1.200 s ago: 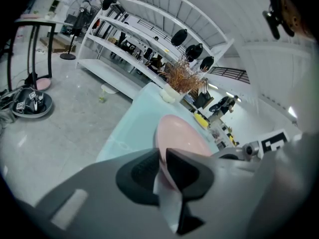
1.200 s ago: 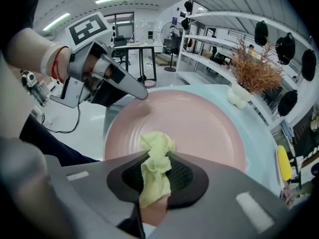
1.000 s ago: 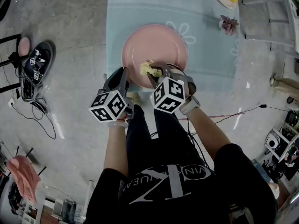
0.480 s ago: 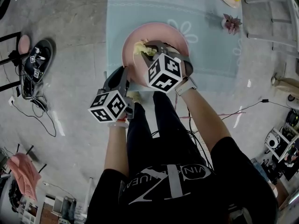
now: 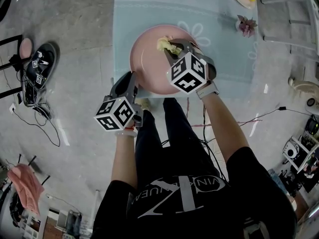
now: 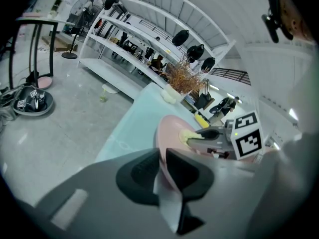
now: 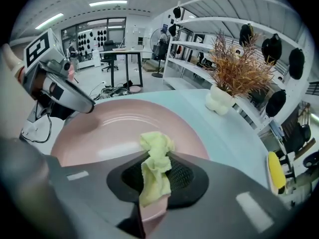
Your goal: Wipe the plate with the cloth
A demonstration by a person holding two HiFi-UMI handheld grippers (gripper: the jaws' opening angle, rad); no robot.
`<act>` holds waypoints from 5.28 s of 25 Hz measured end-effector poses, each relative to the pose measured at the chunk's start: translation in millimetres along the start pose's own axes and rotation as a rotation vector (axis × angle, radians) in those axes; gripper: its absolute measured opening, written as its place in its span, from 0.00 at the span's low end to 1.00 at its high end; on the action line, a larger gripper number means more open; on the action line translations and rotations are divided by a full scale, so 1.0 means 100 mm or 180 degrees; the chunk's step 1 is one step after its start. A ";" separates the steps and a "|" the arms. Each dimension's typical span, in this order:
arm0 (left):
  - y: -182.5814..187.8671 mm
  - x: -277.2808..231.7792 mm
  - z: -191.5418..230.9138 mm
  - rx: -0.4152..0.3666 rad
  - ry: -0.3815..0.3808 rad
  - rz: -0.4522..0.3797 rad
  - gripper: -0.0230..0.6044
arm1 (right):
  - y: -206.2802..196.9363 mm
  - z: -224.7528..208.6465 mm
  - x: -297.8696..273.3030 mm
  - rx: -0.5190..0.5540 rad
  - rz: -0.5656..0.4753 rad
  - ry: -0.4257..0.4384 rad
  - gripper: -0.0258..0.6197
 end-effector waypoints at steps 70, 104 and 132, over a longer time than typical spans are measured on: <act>-0.01 0.00 0.01 0.0096 -0.0085 0.0034 0.04 | -0.34 0.83 0.41 0.0347 0.0105 0.0221 0.16; -0.01 0.01 0.01 0.0068 -0.0080 0.0010 0.04 | -0.26 0.71 0.34 0.0338 0.0032 0.0095 0.16; 0.00 0.00 0.02 0.0084 -0.0062 -0.0005 0.04 | -0.14 0.21 0.14 0.0085 -0.0034 -0.0226 0.16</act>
Point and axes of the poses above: the fingertips, and each gripper's own axes: x backward along the fingers, z to its left, y out of its top, the point moved 5 cm from there along x, backward along the fingers, and after that the axes turned 1 degree about -y, right-handed, at the moved point
